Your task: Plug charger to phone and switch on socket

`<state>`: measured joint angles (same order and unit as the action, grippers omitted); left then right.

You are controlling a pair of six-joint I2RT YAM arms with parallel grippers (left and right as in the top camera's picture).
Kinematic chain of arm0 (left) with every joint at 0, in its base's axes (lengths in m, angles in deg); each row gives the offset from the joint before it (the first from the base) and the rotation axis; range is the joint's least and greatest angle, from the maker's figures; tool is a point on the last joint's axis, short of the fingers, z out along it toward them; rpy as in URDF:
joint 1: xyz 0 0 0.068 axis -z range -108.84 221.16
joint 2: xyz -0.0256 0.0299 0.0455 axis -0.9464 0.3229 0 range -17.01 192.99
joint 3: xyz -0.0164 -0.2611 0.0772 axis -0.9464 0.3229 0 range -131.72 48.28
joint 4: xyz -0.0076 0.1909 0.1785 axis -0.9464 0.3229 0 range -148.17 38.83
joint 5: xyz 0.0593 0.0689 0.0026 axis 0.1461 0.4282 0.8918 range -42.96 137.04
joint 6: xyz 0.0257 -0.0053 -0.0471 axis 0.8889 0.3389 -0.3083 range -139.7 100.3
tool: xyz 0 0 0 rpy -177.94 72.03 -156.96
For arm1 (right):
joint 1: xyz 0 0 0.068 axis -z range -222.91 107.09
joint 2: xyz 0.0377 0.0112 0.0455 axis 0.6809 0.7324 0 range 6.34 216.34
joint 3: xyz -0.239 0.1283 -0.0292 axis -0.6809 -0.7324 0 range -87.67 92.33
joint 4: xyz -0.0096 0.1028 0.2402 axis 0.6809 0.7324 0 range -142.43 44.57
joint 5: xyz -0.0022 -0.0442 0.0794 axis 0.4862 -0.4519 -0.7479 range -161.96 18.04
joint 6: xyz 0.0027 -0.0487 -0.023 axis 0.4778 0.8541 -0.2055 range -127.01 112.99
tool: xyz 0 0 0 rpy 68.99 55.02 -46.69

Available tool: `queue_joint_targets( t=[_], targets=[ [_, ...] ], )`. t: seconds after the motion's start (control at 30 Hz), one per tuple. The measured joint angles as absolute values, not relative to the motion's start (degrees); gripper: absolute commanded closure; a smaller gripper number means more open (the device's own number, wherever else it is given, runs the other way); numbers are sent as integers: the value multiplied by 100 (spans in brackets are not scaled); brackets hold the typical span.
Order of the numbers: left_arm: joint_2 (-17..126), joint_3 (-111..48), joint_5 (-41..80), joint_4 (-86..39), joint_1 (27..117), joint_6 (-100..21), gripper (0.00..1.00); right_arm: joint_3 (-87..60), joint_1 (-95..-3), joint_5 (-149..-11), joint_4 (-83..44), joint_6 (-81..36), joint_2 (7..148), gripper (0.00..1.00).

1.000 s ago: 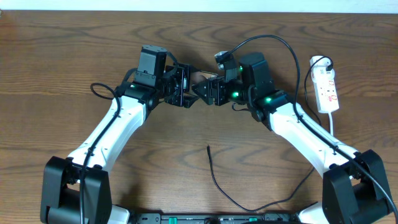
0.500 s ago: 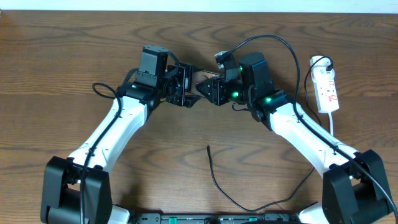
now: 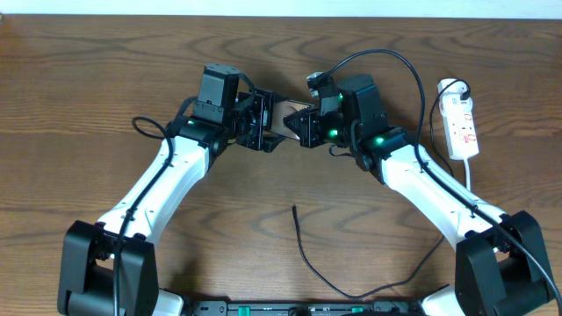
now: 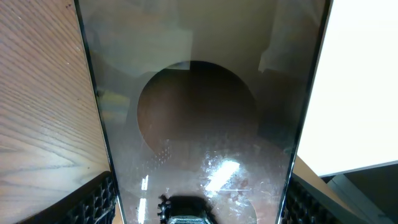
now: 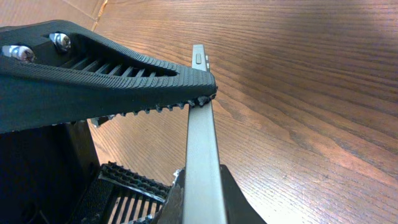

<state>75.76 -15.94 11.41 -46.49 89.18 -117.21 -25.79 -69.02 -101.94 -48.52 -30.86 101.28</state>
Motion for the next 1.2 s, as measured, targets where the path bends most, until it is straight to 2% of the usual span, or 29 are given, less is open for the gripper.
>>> queue_joint_targets(
  t=[0.07,0.13,0.2,0.57,0.83,0.97,1.2],
  targets=[
    [7576,-1594,1141,-4649,8918,-11721,32,-2579,-6902,-10194,-4852,-3086,10128,99],
    [7576,-1594,1141,-4649,8918,-11724,19,-2579,-6902,-10194,-4852,-3086,10128,99],
    [7576,-1594,1143,-4649,8918,-11741,11,-2579,-6902,-10198,-4859,-3086,10128,99],
    [7569,-1594,1064,-4690,8929,-11741,9,-2579,-6751,-10321,-4839,-3091,10158,99],
    [7565,-1594,548,-4692,8757,-11728,9,-2579,-6119,-10194,-4844,-3471,10158,99],
    [7565,-1594,406,-4692,8560,-11562,9,-2579,-5737,-10124,-4848,-4359,10158,99],
    [7565,-1594,411,-4695,8184,-10814,9,-2581,-5571,-10100,-4981,-6726,10158,99]
  ],
)
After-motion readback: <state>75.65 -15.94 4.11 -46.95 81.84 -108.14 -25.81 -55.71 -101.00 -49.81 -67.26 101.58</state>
